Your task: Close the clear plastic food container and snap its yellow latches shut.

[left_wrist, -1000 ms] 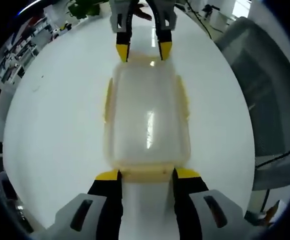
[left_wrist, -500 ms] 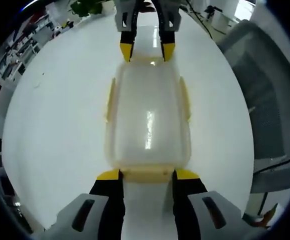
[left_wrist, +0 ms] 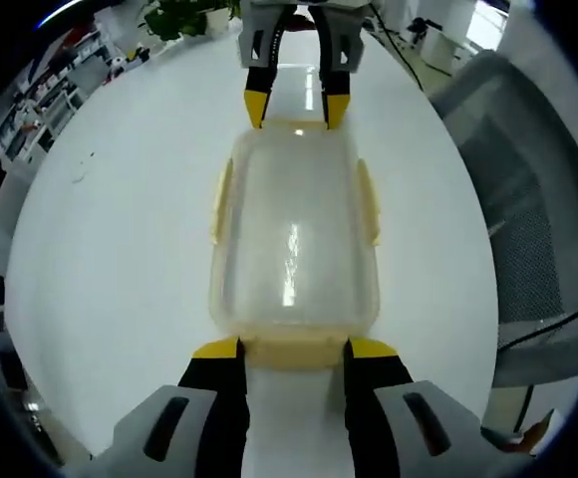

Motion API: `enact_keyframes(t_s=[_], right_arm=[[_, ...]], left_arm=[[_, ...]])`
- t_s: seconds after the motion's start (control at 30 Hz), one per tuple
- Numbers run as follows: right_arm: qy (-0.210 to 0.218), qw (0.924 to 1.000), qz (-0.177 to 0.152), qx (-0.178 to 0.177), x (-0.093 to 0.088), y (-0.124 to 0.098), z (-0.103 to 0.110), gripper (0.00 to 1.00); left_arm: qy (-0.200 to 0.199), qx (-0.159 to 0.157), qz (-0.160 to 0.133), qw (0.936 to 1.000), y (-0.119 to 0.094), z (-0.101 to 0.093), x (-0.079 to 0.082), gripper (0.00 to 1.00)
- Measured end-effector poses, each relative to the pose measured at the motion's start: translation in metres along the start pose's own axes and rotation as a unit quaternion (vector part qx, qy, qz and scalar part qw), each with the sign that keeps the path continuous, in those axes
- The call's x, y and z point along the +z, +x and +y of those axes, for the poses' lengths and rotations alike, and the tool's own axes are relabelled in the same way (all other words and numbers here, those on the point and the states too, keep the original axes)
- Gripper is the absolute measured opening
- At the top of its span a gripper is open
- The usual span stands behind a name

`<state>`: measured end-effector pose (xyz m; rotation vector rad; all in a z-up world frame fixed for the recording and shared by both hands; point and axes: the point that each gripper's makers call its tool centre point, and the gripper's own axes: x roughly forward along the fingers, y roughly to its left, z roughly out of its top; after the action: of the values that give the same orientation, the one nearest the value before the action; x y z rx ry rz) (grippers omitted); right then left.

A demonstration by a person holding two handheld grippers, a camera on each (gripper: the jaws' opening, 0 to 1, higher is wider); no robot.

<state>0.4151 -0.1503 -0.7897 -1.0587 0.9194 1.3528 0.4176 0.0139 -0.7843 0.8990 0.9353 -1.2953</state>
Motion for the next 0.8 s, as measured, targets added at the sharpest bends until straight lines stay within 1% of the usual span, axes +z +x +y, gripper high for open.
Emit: enact_keyframes(t_s=[0.03,0.17,0.4,0.57,0.63,0.8], right_arm=[[-0.01,0.9999,-0.002,-0.007,0.002,-0.003,-0.002,0.34],[-0.01,0.9999,-0.005,-0.009,0.005,-0.011,-0.005,0.34],[-0.015,0.9998,-0.009,-0.007,0.008,-0.022,-0.002,0.34],[-0.015,0.9998,-0.015,-0.003,0.007,-0.038,0.001,0.34],[-0.017,0.9997,-0.015,-0.009,0.004,-0.044,0.001,0.34],[-0.019,0.9996,-0.018,-0.013,-0.001,-0.059,0.004,0.34]], left_arm=[[-0.001,0.0,0.0,1.0,-0.001,0.0,0.0,0.34],[-0.006,0.007,-0.003,1.0,-0.01,0.001,0.002,0.34],[-0.011,0.008,-0.003,0.9999,-0.021,-0.004,0.009,0.34],[-0.015,0.008,-0.008,0.9998,-0.029,-0.009,0.018,0.34],[-0.018,0.011,-0.01,0.9997,-0.032,-0.009,0.024,0.34],[-0.018,0.015,-0.002,0.9997,-0.038,-0.012,0.036,0.34]])
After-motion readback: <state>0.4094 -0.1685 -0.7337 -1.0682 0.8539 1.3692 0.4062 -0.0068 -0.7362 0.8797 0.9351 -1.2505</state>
